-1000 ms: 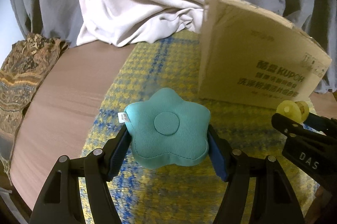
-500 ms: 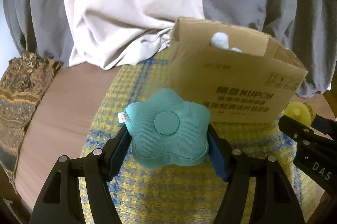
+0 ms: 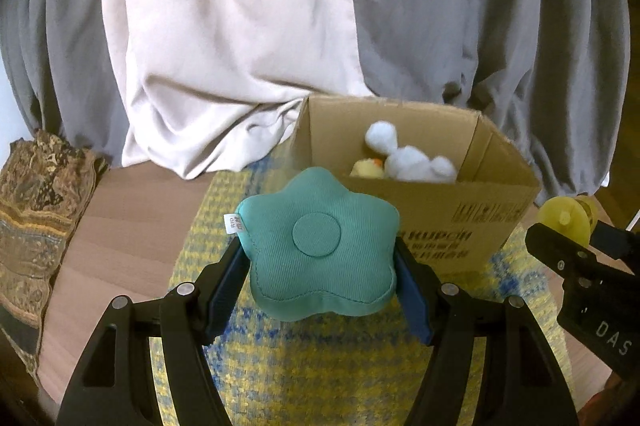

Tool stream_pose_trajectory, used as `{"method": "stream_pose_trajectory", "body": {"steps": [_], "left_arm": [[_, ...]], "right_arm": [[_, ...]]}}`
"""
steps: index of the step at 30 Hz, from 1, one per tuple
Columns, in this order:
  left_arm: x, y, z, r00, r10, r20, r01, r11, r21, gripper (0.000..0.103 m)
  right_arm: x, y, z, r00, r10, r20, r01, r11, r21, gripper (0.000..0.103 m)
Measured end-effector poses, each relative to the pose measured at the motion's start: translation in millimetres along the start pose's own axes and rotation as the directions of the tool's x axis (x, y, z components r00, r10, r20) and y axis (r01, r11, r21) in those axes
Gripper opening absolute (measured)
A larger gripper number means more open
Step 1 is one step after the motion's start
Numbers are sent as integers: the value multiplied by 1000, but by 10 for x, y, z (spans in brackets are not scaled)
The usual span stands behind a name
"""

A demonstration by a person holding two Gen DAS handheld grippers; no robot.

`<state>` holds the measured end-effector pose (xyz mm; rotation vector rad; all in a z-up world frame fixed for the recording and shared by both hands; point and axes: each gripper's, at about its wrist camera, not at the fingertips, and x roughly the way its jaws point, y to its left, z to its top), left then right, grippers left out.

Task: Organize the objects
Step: 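Lift and carry the star and cup over the box with both tools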

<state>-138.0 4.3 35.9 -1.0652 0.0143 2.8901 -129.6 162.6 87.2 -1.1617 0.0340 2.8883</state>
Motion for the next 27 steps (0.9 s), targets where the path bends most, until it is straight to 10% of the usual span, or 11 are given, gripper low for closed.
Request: {"method": "stream_pose_trajectory", "body": {"steps": [27], "left_arm": [[214,-134,836,999,-45,31,43,997,67,69]], "right_arm": [[146,-70,787,1000,-25,17,25,999,32,61]]}}
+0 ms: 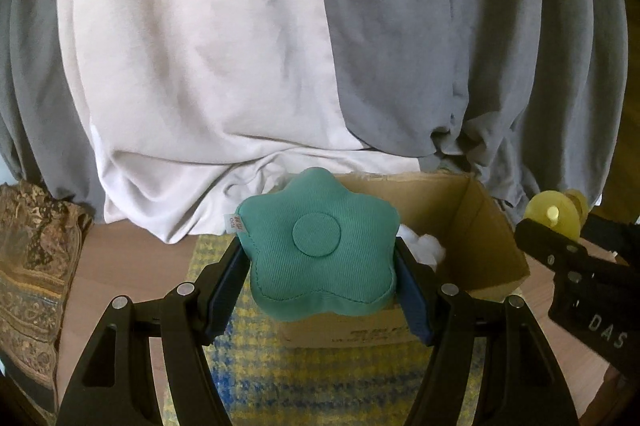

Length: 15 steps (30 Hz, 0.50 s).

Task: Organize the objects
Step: 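Lift and carry the star and cup over the box with both tools, then open both tools to drop the star and cup into the box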

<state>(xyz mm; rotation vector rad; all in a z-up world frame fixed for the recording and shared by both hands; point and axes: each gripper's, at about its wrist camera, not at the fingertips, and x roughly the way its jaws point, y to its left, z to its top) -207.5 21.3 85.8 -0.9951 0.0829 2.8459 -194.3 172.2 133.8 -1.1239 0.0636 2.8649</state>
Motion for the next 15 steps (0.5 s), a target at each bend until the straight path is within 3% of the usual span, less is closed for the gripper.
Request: {"method": "stream_pose_trajectory", "body": {"steps": [15], "left_arm": [[423,8,155,994,-63,-93,62,998,-7,73]], "right_arm": [[356,-10,212,998,-10,-65,10,1000,-7,62]]}}
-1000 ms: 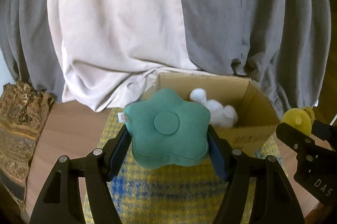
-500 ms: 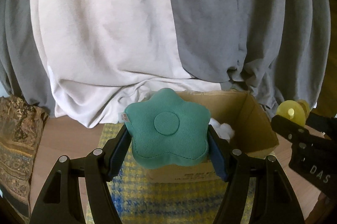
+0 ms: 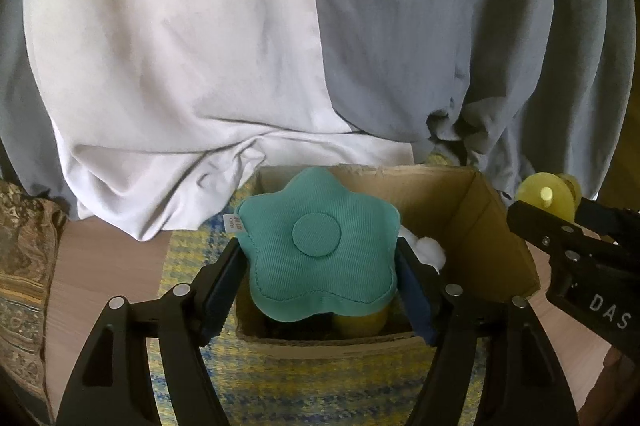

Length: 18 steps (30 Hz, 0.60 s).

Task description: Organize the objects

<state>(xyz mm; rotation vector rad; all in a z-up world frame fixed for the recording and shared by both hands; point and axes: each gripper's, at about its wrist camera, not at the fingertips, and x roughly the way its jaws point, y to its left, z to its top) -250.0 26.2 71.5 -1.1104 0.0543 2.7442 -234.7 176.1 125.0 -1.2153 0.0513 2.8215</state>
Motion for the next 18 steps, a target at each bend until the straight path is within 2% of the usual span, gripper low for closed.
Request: {"method": "stream_pose_trajectory", "body": {"steps": [2,4,5,6,7,8,10,13,18], "left_arm": [[30,-9,6,1000,9,-7,-9,1000,2,74],[43,-11,-2,1000,17,-9,-17,1000,1,76],[50,-9,-5,1000,20,-12,-20,1000,-2,77],[57,-7,-9,1000,23,-16,-23,1000,-4,77],[59,-8,-11,999,29,-17,-29,1000,-5,80],[61,-5,-14,999,39,-17,-39,999,-5,86],[56,-4,-21,997,81,-14,-81,997,-3,95],[39,0,-42,995,103,-9,-103,995,2,101],[28,32,-67,996,86,-23,-87,996,-13,102]], "right_arm": [[34,1,10,1000,-5,-7,5,1000,-5,62],[35,-10,6,1000,-10,-5,10,1000,-4,73],[29,-17,7,1000,-14,0,14,1000,-1,85],[10,-27,2,1000,-20,12,20,1000,3,91],[-2,-35,0,999,-26,20,26,1000,7,93],[-10,-43,1,999,-34,25,34,999,9,95],[-13,-58,1,999,-48,26,48,999,12,98],[-25,-95,-17,998,-57,25,56,998,28,99],[-71,-128,-66,998,-51,28,50,998,43,99]]}}
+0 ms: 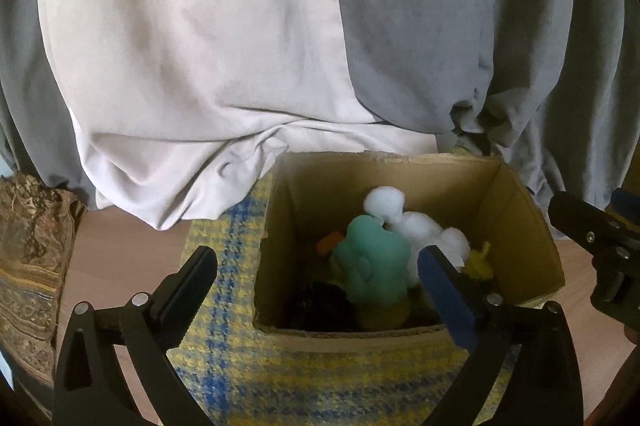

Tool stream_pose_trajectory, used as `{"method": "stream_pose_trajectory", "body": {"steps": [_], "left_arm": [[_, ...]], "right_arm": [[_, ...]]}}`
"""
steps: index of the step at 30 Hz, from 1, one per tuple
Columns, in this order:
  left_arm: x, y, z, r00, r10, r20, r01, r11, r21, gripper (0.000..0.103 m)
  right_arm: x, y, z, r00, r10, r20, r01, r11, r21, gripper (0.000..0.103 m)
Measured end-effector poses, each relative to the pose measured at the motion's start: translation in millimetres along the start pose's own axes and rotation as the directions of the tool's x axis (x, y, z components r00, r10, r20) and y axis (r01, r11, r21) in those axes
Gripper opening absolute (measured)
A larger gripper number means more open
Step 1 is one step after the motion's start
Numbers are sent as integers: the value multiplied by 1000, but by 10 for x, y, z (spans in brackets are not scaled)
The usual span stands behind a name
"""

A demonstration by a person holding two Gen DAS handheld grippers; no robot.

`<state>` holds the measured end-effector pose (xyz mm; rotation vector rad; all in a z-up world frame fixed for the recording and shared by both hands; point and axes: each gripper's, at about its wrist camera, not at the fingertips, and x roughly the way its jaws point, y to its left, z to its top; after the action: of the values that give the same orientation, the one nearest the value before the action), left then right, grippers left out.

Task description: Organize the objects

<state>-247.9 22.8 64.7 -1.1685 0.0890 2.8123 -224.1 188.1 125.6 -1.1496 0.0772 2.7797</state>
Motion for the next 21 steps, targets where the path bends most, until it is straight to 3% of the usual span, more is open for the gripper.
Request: {"method": "stream_pose_trajectory", "body": {"steps": [21], "left_arm": [[-432,33,-327,997,69,31,-69,997,-19,102]], "right_arm": [[-392,-86,-358,1000,-8,10,8,1000,21,101]]}}
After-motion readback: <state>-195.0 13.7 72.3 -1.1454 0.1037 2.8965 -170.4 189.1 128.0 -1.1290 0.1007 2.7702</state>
